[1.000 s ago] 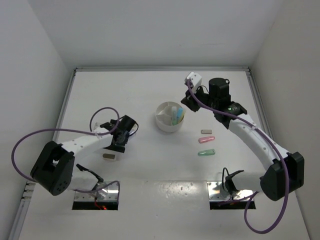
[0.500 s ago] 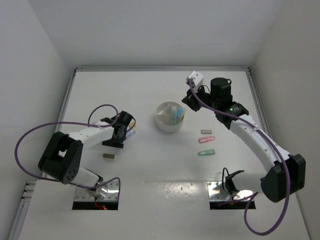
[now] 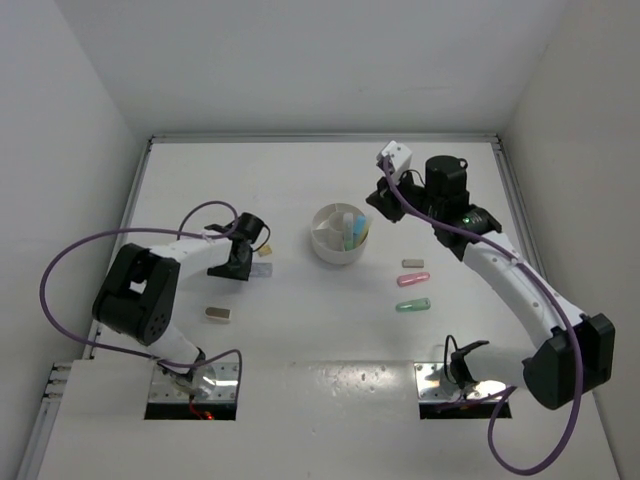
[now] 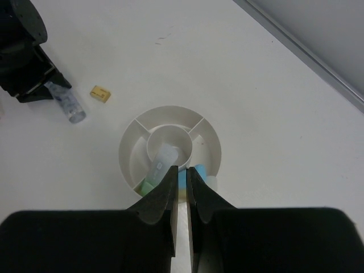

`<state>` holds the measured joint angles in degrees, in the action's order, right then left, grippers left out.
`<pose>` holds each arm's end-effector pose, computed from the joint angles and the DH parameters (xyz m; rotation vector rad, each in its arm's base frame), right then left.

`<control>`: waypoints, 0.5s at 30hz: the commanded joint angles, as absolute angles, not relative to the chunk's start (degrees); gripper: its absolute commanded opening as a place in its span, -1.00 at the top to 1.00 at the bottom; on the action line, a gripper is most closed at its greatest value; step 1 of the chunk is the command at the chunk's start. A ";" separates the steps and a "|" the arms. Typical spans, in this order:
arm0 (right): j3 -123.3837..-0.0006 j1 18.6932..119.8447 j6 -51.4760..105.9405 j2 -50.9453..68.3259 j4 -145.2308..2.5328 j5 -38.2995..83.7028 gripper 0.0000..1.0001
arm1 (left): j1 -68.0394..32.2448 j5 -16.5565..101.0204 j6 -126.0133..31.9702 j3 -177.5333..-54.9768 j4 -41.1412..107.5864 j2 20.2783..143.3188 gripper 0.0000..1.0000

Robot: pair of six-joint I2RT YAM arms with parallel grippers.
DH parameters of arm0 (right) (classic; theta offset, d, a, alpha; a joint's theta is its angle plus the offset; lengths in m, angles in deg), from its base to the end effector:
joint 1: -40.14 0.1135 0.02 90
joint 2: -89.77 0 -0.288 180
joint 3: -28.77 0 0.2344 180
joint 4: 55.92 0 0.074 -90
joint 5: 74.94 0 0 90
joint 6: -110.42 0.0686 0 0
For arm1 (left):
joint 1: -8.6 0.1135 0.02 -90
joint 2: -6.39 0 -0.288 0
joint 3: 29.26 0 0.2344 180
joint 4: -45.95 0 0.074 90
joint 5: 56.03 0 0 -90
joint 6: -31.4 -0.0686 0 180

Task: Sort the stationery into containers
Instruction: Pick up the stationery from the center of the board.

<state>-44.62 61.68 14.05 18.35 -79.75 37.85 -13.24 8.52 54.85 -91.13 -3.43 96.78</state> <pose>0.2599 0.1311 0.3434 -0.7262 1.8232 0.5621 0.2490 -0.0680 0.1567 -1.9460 1.8035 -0.0322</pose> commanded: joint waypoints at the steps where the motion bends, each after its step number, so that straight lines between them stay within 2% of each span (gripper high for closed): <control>1: -44.51 61.50 14.79 20.25 -76.73 38.44 0.79 | -12.05 10.24 65.41 -91.99 -3.69 98.94 0.23; 5: -44.51 60.98 14.79 20.78 -76.73 38.44 0.79 | -11.44 10.77 64.01 -92.51 -3.69 99.56 0.45; 6: -44.51 60.97 14.79 20.78 -76.73 38.44 0.79 | -10.91 10.07 64.01 -92.51 -3.69 99.56 0.60; 10: -43.98 60.97 15.32 20.78 -76.73 38.97 0.79 | -10.30 6.64 57.61 -94.79 -3.69 96.14 1.00; 13: -43.98 60.97 15.32 20.78 -76.73 39.58 0.79 | -10.29 3.57 42.52 -101.81 -3.08 94.03 1.00; 14: -43.98 60.97 15.32 20.78 -76.73 40.10 0.79 | -10.29 3.56 31.60 -104.01 -1.85 94.02 1.00; 15: -43.98 60.45 15.32 20.78 -76.73 40.11 0.89 | -11.77 2.17 26.88 -108.64 -1.84 93.50 1.00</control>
